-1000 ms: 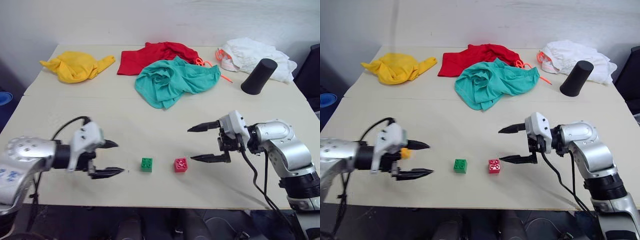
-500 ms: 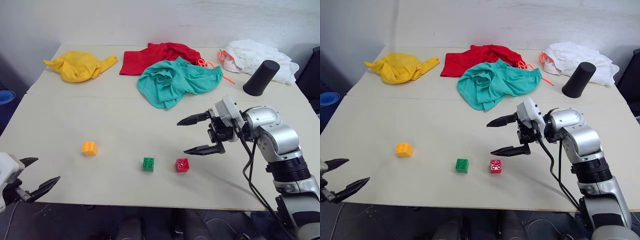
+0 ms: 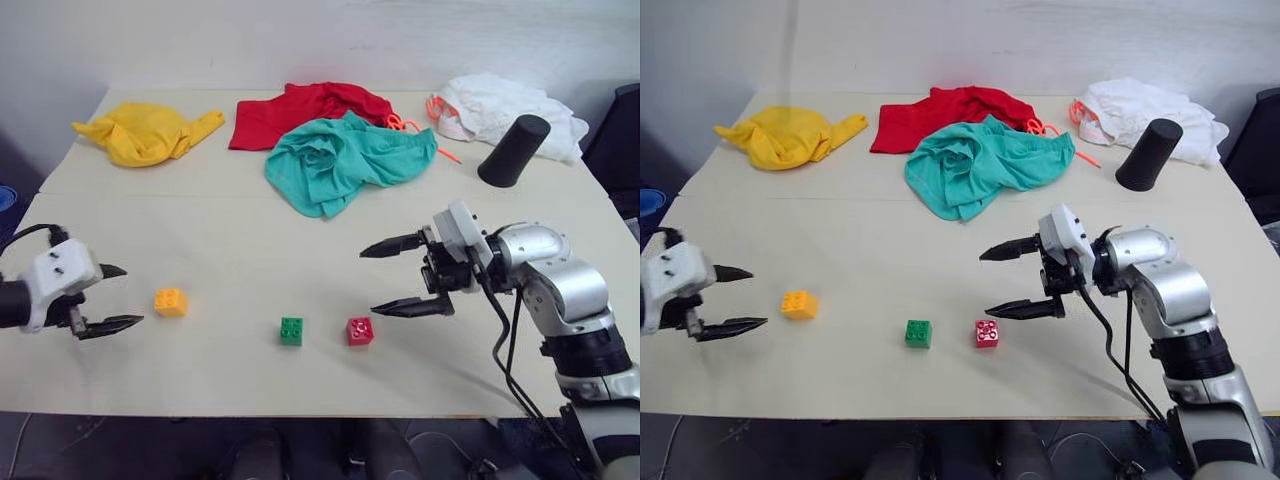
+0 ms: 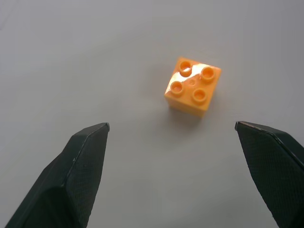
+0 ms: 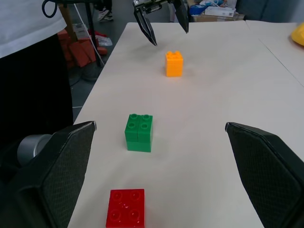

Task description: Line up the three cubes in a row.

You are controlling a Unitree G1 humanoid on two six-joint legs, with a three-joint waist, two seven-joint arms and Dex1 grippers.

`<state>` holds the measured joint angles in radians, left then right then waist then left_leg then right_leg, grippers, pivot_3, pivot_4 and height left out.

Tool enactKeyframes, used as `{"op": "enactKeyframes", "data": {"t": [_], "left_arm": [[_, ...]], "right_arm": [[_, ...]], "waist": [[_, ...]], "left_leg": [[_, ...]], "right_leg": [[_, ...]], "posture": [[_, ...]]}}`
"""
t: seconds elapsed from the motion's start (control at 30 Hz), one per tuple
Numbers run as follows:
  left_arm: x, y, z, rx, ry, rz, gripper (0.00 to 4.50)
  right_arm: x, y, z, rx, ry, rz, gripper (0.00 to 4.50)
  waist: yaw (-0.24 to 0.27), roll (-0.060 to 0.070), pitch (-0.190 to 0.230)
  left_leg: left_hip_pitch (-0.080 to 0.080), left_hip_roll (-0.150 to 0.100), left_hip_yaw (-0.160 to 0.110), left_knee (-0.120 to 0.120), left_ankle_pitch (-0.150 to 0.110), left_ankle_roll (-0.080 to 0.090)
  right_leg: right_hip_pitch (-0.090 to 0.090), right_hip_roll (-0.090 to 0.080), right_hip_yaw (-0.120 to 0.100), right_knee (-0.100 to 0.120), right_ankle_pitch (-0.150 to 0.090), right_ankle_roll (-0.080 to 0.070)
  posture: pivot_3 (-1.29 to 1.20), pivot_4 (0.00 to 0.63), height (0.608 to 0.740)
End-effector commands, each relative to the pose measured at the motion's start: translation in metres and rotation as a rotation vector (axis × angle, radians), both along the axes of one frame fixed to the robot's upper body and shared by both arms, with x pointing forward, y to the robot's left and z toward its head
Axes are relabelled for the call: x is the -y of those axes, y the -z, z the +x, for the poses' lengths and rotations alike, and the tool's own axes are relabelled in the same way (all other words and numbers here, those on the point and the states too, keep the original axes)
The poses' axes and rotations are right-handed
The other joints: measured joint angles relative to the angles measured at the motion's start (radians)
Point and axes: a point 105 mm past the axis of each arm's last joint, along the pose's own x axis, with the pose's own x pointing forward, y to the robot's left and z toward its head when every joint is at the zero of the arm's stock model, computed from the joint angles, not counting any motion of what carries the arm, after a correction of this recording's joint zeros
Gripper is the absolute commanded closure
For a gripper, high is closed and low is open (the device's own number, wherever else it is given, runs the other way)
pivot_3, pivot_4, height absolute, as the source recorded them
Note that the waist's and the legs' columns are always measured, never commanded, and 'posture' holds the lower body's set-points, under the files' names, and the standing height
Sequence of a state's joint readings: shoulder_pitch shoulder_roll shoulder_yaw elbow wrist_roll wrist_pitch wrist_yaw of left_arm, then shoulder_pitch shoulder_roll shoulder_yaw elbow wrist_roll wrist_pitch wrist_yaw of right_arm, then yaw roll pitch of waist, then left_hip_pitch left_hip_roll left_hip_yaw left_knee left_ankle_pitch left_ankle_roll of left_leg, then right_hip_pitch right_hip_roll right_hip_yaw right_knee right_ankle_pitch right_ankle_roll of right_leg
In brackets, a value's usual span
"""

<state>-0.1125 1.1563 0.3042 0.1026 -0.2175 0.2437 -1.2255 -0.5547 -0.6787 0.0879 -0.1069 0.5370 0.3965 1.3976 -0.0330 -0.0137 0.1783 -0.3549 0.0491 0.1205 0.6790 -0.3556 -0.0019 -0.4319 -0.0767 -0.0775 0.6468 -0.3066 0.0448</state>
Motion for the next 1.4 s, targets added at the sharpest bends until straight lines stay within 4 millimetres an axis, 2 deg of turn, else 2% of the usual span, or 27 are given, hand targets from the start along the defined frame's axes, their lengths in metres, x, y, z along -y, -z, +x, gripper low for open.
{"op": "enactKeyframes", "data": {"t": [0.03, 0.33, 0.47, 0.57, 0.73, 0.83, 0.93, 1.03, 1.2, 1.4], "left_arm": [[0.005, 0.004, 0.007, -0.056, 0.059, 0.000, 0.02], [0.022, 0.020, 0.039, -0.103, 0.119, -0.028, 0.02], [0.033, 0.029, 0.043, -0.130, 0.172, -0.024, 0.02], [0.035, 0.039, 0.035, -0.186, 0.207, -0.012, 0.55], [0.028, 0.041, 0.030, -0.207, 0.207, 0.006, 2.07], [0.032, 0.036, 0.026, -0.216, 0.227, -0.022, 2.94], [0.040, 0.034, 0.017, -0.215, 0.289, 0.000, 2.97], [0.056, 0.033, 0.008, -0.193, 0.377, 0.023, 2.97], [0.104, 0.027, -0.007, -0.149, 0.531, 0.000, 2.97], [0.127, 0.028, -0.007, -0.107, 0.614, 0.071, 2.97]], "right_arm": [[0.001, -0.011, -0.006, 0.054, 0.022, 0.024, 0.00], [0.002, -0.012, -0.011, 0.059, 0.054, 0.028, 0.00], [0.002, -0.014, -0.009, 0.064, 0.067, 0.037, 0.00], [0.002, -0.014, -0.009, 0.067, 0.072, 0.035, 0.00], [0.002, -0.014, -0.008, 0.071, 0.078, 0.034, 0.00], [0.002, -0.014, -0.008, 0.074, 0.080, 0.034, 0.00], [0.002, -0.013, -0.008, 0.075, 0.079, 0.030, 0.00], [0.004, -0.005, -0.011, 0.096, 0.056, -0.024, 0.00], [0.013, 0.007, -0.015, 0.104, 0.026, -0.093, 0.00], [0.016, 0.007, -0.017, 0.090, 0.035, -0.083, 0.00]], "waist": [[0.003, 0.000, 0.000], [0.007, 0.000, 0.000], [0.005, 0.000, 0.000], [0.005, 0.000, 0.000], [0.005, 0.000, 0.000], [0.005, 0.000, 0.000], [0.005, 0.000, 0.000], [0.006, 0.000, 0.000], [0.012, -0.001, 0.000], [0.007, -0.001, 0.000]], "left_leg": [[-0.001, 0.000, 0.001, 0.001, 0.000, 0.000], [-0.001, -0.001, 0.004, 0.004, 0.000, 0.001], [-0.002, -0.001, 0.004, 0.004, 0.000, 0.001], [-0.002, 0.000, 0.006, 0.004, 0.001, 0.001], [-0.002, 0.000, 0.006, 0.004, 0.001, 0.001], [-0.002, 0.000, 0.006, 0.004, 0.001, 0.001], [-0.002, 0.000, 0.006, 0.004, 0.001, 0.001], [-0.002, 0.000, 0.006, 0.004, 0.001, 0.001], [-0.003, -0.001, 0.005, 0.005, 0.001, 0.002], [-0.002, -0.001, 0.006, 0.005, 0.001, 0.001]], "right_leg": [[-0.001, 0.000, 0.000, 0.001, 0.000, 0.000], [-0.002, 0.000, 0.000, 0.006, 0.000, 0.001], [-0.003, 0.001, 0.000, 0.007, 0.001, 0.001], [-0.005, 0.001, 0.001, 0.008, 0.001, 0.001], [-0.005, 0.001, 0.001, 0.008, 0.001, 0.001], [-0.005, 0.001, 0.001, 0.008, 0.001, 0.001], [-0.006, 0.001, 0.001, 0.008, 0.001, 0.001], [-0.006, 0.001, 0.002, 0.008, 0.001, 0.001], [-0.005, 0.000, 0.001, 0.007, 0.001, 0.001], [-0.005, 0.001, 0.002, 0.007, 0.001, 0.001]], "posture": [[0.00, 0.150, 0.740], [0.00, 0.150, 0.740], [0.00, 0.150, 0.740], [0.00, 0.150, 0.740], [0.00, 0.150, 0.740], [0.00, 0.150, 0.740], [0.00, 0.150, 0.740], [0.00, 0.150, 0.740], [0.00, 0.150, 0.740], [0.00, 0.150, 0.740]]}}
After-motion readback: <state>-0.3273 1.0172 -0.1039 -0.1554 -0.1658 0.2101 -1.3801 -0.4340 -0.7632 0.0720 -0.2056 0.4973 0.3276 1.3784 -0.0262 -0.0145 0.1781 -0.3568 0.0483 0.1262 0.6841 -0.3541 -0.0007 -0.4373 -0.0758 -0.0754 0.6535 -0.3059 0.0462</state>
